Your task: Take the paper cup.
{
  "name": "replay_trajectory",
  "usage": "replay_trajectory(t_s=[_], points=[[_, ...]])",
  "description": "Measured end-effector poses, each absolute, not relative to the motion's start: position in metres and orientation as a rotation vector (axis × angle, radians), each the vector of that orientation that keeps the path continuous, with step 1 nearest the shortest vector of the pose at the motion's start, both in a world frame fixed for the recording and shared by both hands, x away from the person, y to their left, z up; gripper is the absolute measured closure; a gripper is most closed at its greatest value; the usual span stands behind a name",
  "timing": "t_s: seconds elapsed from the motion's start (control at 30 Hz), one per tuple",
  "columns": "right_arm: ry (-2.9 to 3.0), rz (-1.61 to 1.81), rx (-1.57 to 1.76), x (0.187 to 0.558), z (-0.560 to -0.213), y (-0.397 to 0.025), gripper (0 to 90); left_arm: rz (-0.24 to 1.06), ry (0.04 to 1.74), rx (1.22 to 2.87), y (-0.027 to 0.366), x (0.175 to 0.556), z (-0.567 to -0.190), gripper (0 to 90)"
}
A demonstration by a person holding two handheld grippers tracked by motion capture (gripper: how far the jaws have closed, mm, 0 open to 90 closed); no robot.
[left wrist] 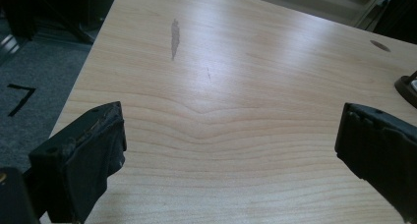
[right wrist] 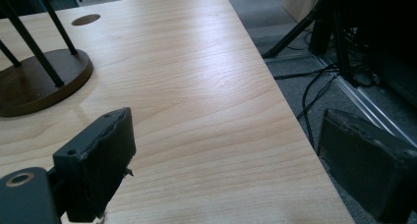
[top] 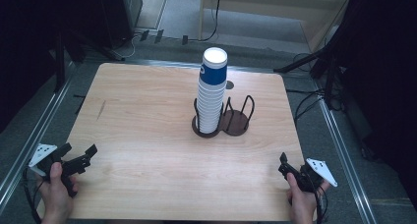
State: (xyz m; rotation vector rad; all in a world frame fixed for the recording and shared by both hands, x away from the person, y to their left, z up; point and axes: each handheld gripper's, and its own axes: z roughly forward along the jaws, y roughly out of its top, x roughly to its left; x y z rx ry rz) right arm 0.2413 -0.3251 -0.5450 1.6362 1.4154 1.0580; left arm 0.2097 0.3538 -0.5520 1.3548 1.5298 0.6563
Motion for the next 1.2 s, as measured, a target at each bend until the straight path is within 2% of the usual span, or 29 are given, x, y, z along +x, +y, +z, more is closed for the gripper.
replay_trajectory(t_s=[0.2,0.33,0.6,1.2], points=[[1.415,1.019,1.599,0.24,-0.541,-0.319,7.8,0.668,1.564,1.374,0.351,0.213,-0.553,0.0],[1.421,1.066,1.603,0.24,-0.533,-0.31,6.2,0.721,1.598,1.36,0.349,0.214,-0.553,0.0],[1.445,1.123,1.536,0.241,-0.511,-0.291,5.4,0.708,1.593,1.36,0.35,0.214,-0.553,0.0],[1.434,1.191,1.49,0.247,-0.485,-0.276,5.8,0.702,1.592,1.367,0.349,0.214,-0.553,0.0]])
